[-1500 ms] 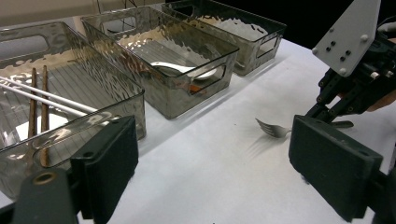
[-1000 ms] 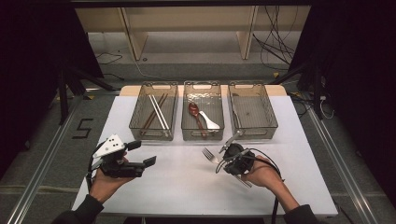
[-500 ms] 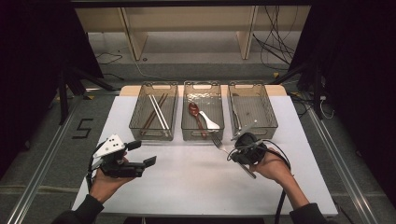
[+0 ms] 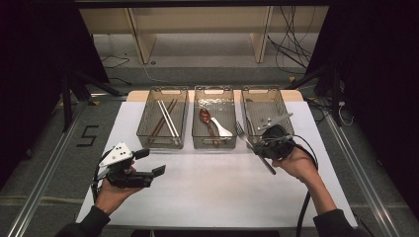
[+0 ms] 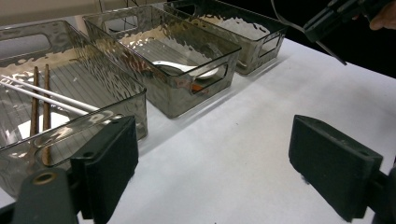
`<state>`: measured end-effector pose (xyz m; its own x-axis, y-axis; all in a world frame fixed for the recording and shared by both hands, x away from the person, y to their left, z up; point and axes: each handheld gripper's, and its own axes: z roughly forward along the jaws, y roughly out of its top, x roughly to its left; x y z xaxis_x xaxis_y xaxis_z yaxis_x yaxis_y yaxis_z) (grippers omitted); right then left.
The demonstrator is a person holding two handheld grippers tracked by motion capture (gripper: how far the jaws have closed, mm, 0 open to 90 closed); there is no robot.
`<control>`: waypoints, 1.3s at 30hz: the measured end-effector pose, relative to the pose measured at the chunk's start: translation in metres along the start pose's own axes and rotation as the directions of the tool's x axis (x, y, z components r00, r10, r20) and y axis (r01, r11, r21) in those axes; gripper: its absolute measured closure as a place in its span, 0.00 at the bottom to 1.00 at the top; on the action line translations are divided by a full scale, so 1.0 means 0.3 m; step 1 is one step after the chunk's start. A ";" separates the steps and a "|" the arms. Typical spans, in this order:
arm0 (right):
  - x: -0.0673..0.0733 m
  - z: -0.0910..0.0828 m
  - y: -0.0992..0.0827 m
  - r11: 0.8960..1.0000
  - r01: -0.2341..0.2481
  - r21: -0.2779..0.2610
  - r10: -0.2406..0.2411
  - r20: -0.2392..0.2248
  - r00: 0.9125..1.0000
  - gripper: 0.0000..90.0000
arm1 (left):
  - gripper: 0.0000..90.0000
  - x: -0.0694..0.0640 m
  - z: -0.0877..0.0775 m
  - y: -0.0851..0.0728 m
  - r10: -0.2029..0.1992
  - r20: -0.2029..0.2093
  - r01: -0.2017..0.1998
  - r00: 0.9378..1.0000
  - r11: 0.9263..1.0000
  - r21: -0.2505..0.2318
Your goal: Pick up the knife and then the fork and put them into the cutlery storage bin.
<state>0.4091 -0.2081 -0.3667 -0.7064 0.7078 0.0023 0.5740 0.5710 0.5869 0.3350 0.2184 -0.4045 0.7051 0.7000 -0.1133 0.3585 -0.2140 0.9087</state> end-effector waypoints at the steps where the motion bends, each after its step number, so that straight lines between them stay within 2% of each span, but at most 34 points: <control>1: -0.007 -0.004 0.003 1.000 -0.002 -0.007 0.002 0.005 1.000 0.95 | 0.17 0.000 0.000 0.000 0.001 0.000 -0.001 1.000 1.000 0.000; 11: -0.075 -0.034 0.037 0.997 -0.051 -0.059 0.053 0.034 0.998 0.95 | 0.17 -0.001 0.002 -0.002 0.000 0.000 0.000 1.000 1.000 0.002; 17: -0.127 -0.069 0.082 0.992 -0.083 -0.100 0.089 0.062 0.994 0.95 | 0.17 -0.001 0.002 -0.002 0.000 -0.001 0.000 1.000 1.000 0.002; 21: -0.163 -0.090 0.117 0.986 -0.103 -0.132 0.117 0.098 0.988 0.95 | 0.17 -0.001 0.002 -0.002 -0.001 -0.001 0.001 1.000 1.000 0.002; 25: -0.198 -0.092 0.145 0.983 -0.120 -0.139 0.137 0.120 0.983 0.95 | 0.17 0.000 0.002 -0.002 0.000 0.000 0.000 1.000 1.000 0.002; 31: -0.249 -0.075 0.169 0.972 -0.178 -0.154 0.198 0.127 0.972 0.95 | 0.17 0.000 0.002 -0.002 -0.001 -0.001 0.001 1.000 1.000 0.001; 39: -0.278 -0.044 0.194 0.964 -0.213 -0.157 0.235 0.137 0.962 0.94 | 0.17 0.001 0.002 -0.002 0.000 -0.001 0.000 1.000 1.000 0.000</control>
<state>0.4958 -0.2393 -0.3221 -0.4880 0.8723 0.0289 0.6392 0.3347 0.6924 0.3353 0.2183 -0.4053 0.7045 0.7005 -0.1134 0.3589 -0.2138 0.9086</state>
